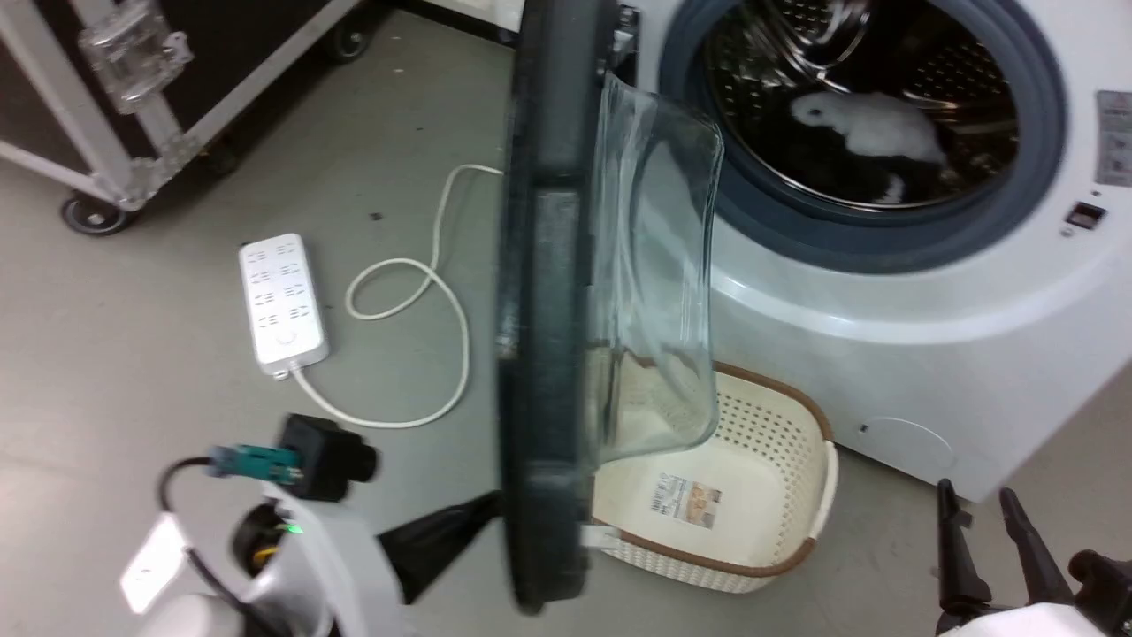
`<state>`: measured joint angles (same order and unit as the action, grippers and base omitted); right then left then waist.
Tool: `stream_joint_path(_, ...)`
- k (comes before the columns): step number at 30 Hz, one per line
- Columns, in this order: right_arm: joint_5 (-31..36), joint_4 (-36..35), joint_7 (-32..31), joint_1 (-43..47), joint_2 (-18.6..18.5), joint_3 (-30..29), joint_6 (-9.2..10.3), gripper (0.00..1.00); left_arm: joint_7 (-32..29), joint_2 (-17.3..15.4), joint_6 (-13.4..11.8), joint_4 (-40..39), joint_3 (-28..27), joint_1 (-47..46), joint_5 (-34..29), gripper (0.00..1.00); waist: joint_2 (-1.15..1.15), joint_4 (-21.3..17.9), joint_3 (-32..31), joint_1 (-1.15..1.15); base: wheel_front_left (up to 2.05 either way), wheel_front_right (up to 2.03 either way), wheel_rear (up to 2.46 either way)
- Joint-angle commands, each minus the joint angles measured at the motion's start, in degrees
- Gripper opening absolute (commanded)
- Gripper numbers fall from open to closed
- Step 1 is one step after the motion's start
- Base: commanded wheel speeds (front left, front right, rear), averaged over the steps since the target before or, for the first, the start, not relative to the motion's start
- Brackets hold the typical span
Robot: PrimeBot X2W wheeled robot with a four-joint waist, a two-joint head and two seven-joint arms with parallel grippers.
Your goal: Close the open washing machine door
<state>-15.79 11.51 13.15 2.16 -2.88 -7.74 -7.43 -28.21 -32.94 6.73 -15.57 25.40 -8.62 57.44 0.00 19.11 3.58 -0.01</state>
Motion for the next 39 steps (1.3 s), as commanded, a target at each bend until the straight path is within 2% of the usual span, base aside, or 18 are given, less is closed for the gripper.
stream_joint_path(1,-0.61,0.54,0.58,0.18,0.0,-0.42,-0.05,1.0,0.72,0.42,0.36,-0.26,1.5,-1.45,0.31,0.0,0.0,-1.33,0.15,0.01,0.0,0.0,0.0)
stream_joint_path(8,-1.87,1.91,1.72,-1.48,0.01,-0.09,-0.06,1.0,6.07,5.84,0.76,5.28,10.58,-8.37,-1.49,0.0,0.0,-8.96,1.71,0.01,0.0,0.0,0.0)
stream_joint_path(9,-1.95,1.99,1.74,-1.82,0.01,0.34,-0.06,1.0,7.19,6.71,0.76,6.4,11.47,-9.49,-1.96,0.0,0.0,-10.53,1.9,0.01,0.0,0.0,0.0)
stream_joint_path(10,-2.42,2.13,1.8,-2.7,0.01,1.02,-0.06,1.0,10.25,9.18,0.76,9.81,14.05,-13.08,-2.98,0.0,0.0,-14.67,2.57,0.01,0.0,0.0,0.0)
stream_joint_path(14,-3.22,1.87,1.83,-3.73,0.01,1.54,-0.06,1.0,14.06,11.97,0.76,15.16,16.88,-18.41,-4.51,0.0,0.0,-19.73,3.77,0.01,0.0,0.0,0.0)
stream_joint_path(19,-4.01,1.16,1.84,-3.98,0.01,1.44,-0.06,1.0,18.35,16.78,0.76,25.24,18.96,-26.18,-6.95,0.0,0.0,-23.53,5.06,0.01,0.0,0.0,0.0)
stream_joint_path(23,-4.23,1.16,1.84,-3.97,0.01,1.57,-0.06,1.0,21.86,20.6,0.76,35.24,19.52,-31.71,-8.6,0.0,0.0,-24.86,5.09,0.01,0.0,0.0,0.0)
stream_joint_path(24,-4.23,1.16,1.84,-3.97,0.01,1.57,-0.06,1.0,21.86,20.6,0.76,35.24,19.52,-31.71,-8.6,0.0,0.0,-24.86,5.09,0.01,0.0,0.0,0.0)
stream_joint_path(25,-4.24,1.36,1.84,-3.86,0.01,1.63,-0.06,1.0,24.39,22.18,0.75,39.72,19.11,-33.78,-9.46,0.0,0.0,-25.1,4.69,0.01,0.0,0.0,0.0)
stream_joint_path(29,-4.32,1.44,1.85,-3.57,0.01,1.58,-0.06,1.0,27.94,23.98,0.74,44.75,18.27,-35.74,-9.99,0.0,0.0,-24.76,3.65,0.01,0.0,0.0,0.0)
stream_joint_path(30,-4.3,1.38,1.85,-3.15,0.01,1.59,-0.06,1.0,30.42,24.88,0.74,46.27,17.1,-36.19,-9.06,0.0,0.0,-23.97,2.63,0.01,0.0,0.0,0.0)
stream_joint_path(32,-4.29,1.32,1.85,-2.9,0.01,1.52,-0.06,1.0,31.71,25.08,0.74,46.52,16.5,-36.39,-8.6,0.0,0.0,-23.38,2.18,0.01,0.0,0.0,0.0)
stream_joint_path(35,-4.18,1.25,1.85,-2.19,0.01,1.48,-0.06,1.0,37.15,24.73,0.46,46.5,13.09,-36.53,-7.33,0.0,0.0,-21.52,0.62,0.01,0.0,0.0,0.0)
stream_joint_path(39,-4.31,1.38,1.85,-1.54,0.01,2.08,-0.06,1.0,42.44,21.61,-3.0,45.04,7.59,-35.76,-9.34,0.0,0.0,-19.58,-1.21,0.01,0.0,0.0,0.0)
